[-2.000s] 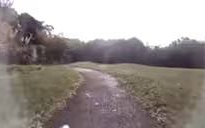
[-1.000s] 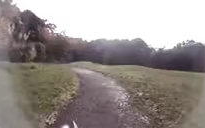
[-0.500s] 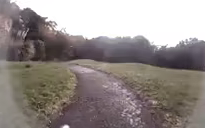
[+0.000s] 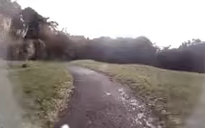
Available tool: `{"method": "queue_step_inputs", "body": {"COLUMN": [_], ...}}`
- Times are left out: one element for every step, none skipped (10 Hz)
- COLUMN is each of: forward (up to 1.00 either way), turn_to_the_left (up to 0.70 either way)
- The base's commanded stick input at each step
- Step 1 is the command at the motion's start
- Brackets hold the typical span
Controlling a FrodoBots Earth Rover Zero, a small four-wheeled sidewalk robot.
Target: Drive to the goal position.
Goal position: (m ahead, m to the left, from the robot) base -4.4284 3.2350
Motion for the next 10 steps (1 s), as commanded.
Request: {"method": "queue_step_inputs", "body": {"forward": [1.00,1.00,1.00,1.00,1.00,1.00,1.00,1.00,1.00,1.00], "turn_to_the_left": [0.28,0.28,0.25,0.00,0.00,0.00,0.00,0.00,-0.11,-0.25]}}
